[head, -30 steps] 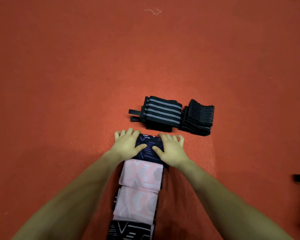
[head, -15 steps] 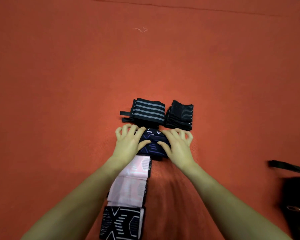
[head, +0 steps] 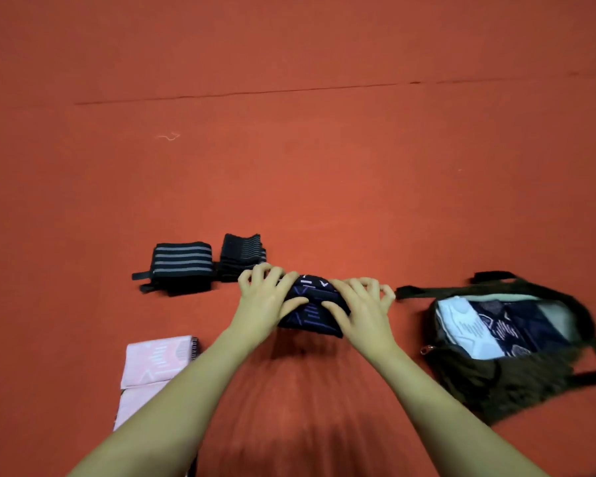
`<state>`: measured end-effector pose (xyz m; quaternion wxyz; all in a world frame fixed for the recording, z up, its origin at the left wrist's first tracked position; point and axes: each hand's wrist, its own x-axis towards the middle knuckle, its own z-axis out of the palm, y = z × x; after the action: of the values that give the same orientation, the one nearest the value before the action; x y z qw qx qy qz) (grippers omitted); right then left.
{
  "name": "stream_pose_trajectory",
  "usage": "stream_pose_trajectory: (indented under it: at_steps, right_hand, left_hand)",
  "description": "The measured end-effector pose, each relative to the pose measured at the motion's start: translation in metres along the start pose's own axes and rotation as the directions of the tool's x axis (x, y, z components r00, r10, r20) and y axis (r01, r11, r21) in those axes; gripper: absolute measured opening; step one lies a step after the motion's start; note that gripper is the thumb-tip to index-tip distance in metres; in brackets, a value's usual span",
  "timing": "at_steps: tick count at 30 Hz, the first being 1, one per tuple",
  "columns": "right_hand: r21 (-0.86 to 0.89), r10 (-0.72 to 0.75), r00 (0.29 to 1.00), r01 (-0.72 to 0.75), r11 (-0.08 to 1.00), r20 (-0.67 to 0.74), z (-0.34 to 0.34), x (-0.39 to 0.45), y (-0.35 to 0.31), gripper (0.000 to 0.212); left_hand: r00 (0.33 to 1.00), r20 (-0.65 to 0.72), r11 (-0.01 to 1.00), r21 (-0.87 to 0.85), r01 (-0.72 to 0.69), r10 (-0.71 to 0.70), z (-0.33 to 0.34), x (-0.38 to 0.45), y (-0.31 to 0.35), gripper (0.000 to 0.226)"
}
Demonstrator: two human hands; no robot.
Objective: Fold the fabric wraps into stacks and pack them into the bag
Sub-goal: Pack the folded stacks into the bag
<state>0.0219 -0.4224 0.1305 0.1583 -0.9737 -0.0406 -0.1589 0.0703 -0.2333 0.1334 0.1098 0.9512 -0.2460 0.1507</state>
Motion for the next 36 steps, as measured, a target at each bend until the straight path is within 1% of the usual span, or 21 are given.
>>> stream_pose_trajectory:
  at_steps: [4,7,12,15,18,20,23,26,30,33,35,36]
  right_hand:
    - [-0.018,0.073,0.996,-0.075,0.997,-0.058,-0.046,-0.015,0.073,0.038]
    - [-0.024,0.143,0.985,-0.146,0.989,-0.094,-0.076,-0.027,0.128,0.036]
    - [-0.034,0.246,0.963,-0.251,0.967,-0.114,-0.111,-0.044,0.213,0.038]
    - [-0.009,0.32,0.94,-0.323,0.946,-0.117,-0.12,-0.057,0.254,0.041]
    - [0.034,0.424,0.9,-0.423,0.906,-0.103,-0.119,-0.071,0.283,0.046]
    - [0.049,0.494,0.866,-0.492,0.869,-0.074,-0.113,-0.078,0.297,0.045]
    - [0.066,0.584,0.811,-0.582,0.81,-0.018,-0.098,-0.086,0.314,0.041]
    - [0.047,0.626,0.779,-0.626,0.778,0.017,-0.082,-0.093,0.326,0.036]
    - [-0.008,0.668,0.744,-0.668,0.744,0.023,-0.068,-0.097,0.339,0.044]
    - [-0.054,0.685,0.728,-0.683,0.728,0.038,-0.06,-0.096,0.344,0.039]
    - [-0.092,0.689,0.722,-0.683,0.724,0.061,-0.056,-0.094,0.348,0.035]
    - [-0.112,0.683,0.728,-0.675,0.729,0.06,-0.055,-0.093,0.349,0.036]
  left_hand:
    - [0.996,0.009,0.995,-0.029,-0.091,0.092,0.013,0.041,0.079,0.051]
    - [0.991,0.018,0.99,-0.054,-0.131,0.132,0.023,0.072,0.139,0.051]
    - [0.98,0.015,0.974,-0.112,-0.195,0.198,0.05,0.117,0.227,0.048]
    - [0.965,0.09,0.958,-0.173,-0.227,0.245,0.066,0.138,0.271,0.048]
    - [0.934,0.205,0.943,-0.227,-0.245,0.292,0.082,0.155,0.305,0.056]
    - [0.907,0.28,0.942,-0.206,-0.265,0.316,0.093,0.166,0.323,0.058]
    - [0.856,0.383,0.938,-0.149,-0.314,0.347,0.117,0.179,0.339,0.05]
    - [0.809,0.437,0.919,-0.165,-0.358,0.394,0.138,0.192,0.351,0.047]
    - [0.769,0.493,0.913,-0.224,-0.34,0.407,0.165,0.199,0.366,0.046]
    - [0.775,0.526,0.937,-0.203,-0.286,0.35,0.182,0.196,0.371,0.059]
    - [0.821,0.511,0.966,-0.175,-0.192,0.256,0.19,0.188,0.369,0.07]
    - [0.85,0.482,0.973,-0.183,-0.143,0.215,0.194,0.183,0.367,0.07]
